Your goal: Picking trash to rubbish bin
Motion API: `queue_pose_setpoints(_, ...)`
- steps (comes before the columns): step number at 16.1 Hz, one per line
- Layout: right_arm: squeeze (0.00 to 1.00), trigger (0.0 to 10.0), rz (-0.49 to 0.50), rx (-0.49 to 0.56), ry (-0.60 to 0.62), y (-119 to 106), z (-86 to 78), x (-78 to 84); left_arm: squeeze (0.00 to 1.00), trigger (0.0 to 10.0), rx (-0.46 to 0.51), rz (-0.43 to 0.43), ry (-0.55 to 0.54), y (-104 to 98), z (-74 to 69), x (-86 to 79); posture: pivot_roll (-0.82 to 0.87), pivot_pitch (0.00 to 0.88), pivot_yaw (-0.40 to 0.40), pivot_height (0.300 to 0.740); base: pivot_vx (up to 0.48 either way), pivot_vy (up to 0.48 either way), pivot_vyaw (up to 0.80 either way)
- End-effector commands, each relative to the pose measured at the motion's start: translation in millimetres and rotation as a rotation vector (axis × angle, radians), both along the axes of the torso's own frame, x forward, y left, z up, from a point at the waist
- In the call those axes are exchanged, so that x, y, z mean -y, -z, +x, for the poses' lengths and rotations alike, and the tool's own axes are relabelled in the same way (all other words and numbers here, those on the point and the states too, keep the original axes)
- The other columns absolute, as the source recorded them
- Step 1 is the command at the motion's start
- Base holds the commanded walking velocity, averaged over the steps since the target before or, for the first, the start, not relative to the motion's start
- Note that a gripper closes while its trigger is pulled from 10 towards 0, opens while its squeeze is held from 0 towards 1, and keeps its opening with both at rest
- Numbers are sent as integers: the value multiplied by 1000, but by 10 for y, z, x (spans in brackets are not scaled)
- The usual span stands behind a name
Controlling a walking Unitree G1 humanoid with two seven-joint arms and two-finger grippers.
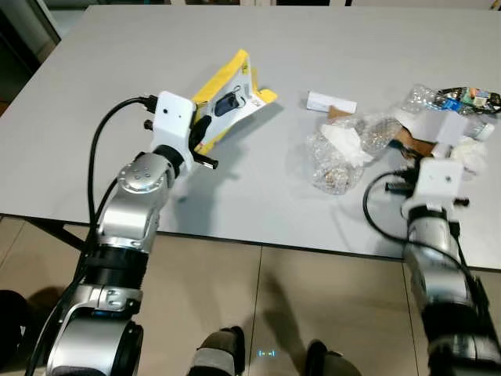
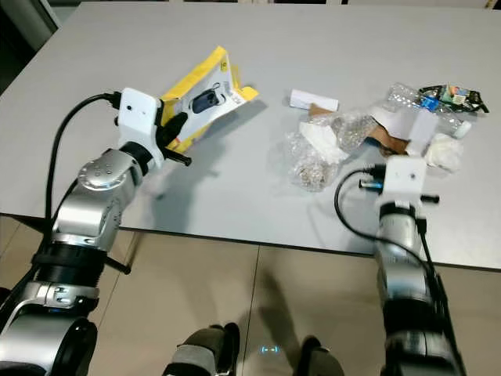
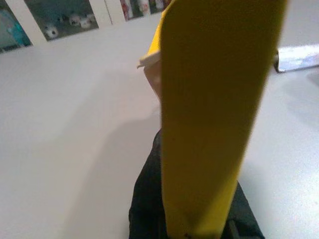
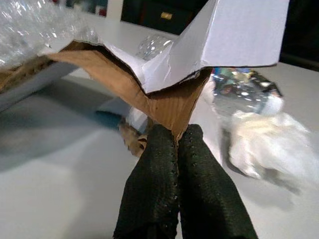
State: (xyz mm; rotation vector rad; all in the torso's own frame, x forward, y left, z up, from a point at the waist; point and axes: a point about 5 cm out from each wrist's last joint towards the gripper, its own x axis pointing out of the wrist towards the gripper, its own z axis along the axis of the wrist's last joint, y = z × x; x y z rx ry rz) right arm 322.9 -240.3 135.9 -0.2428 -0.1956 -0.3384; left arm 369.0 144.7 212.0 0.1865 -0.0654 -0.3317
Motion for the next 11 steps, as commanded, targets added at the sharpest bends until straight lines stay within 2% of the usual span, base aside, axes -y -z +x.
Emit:
queue_pose_setpoints(1, 0, 0, 4, 62, 22, -69, -63, 2, 0, 10000, 13, 8, 5, -20, 17, 34, 403, 216, 103, 740, 0, 0, 0)
queue_pose_setpoints(2, 0, 0, -26, 125, 29, -164, -124, -38, 0, 10000, 15, 4, 9, -8, 29, 67, 384, 209, 103, 740, 0, 0, 0)
queue_pose_setpoints(6, 0, 0, -114, 248, 56, -476, -235, -103, 0, 10000, 32, -12, 19, 16, 41, 141, 344, 192, 96, 740, 0, 0, 0)
queue_pose_setpoints(8, 0, 0, -171, 301, 67, -669, -314, -147, 0, 10000, 61, -23, 33, 32, 39, 209, 319, 178, 85, 740, 0, 0, 0)
queue_pose_setpoints(11, 0, 0, -193, 332, 74, -779, -388, -184, 0, 10000, 89, -37, 31, 28, 28, 263, 297, 163, 70, 740, 0, 0, 0)
